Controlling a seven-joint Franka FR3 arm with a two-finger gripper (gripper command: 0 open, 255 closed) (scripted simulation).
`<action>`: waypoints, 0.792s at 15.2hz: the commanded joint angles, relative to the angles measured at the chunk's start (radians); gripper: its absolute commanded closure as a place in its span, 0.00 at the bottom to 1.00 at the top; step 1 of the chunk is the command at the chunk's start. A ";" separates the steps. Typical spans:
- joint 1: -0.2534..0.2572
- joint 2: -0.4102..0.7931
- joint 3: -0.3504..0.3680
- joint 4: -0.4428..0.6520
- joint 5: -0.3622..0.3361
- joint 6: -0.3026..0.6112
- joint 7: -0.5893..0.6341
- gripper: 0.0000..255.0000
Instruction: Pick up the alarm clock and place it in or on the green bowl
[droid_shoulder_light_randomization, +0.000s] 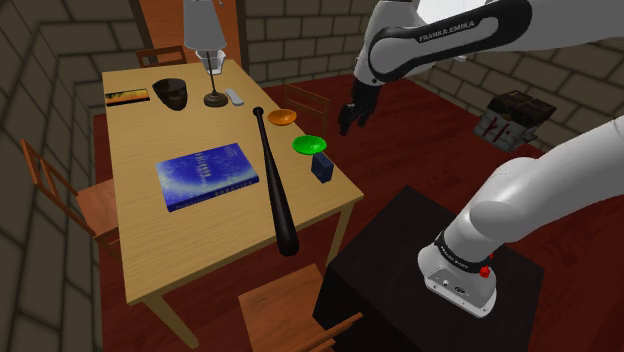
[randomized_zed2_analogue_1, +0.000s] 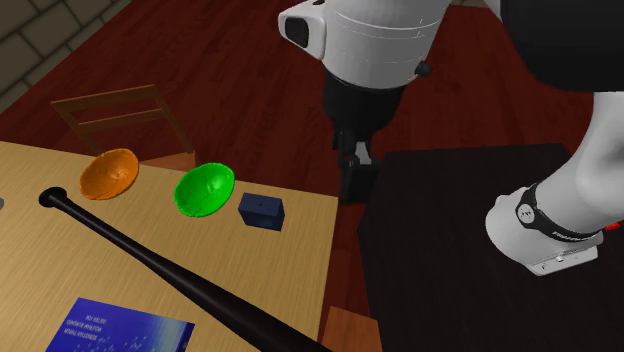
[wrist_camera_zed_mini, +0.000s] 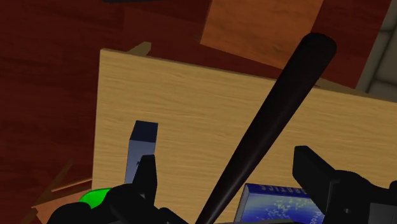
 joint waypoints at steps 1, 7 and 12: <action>-0.008 0.073 -0.010 0.004 -0.006 0.067 -0.014 0.00; -0.026 0.302 -0.030 0.057 -0.012 0.231 -0.043 0.00; -0.040 0.500 -0.045 0.137 -0.008 0.340 -0.069 0.00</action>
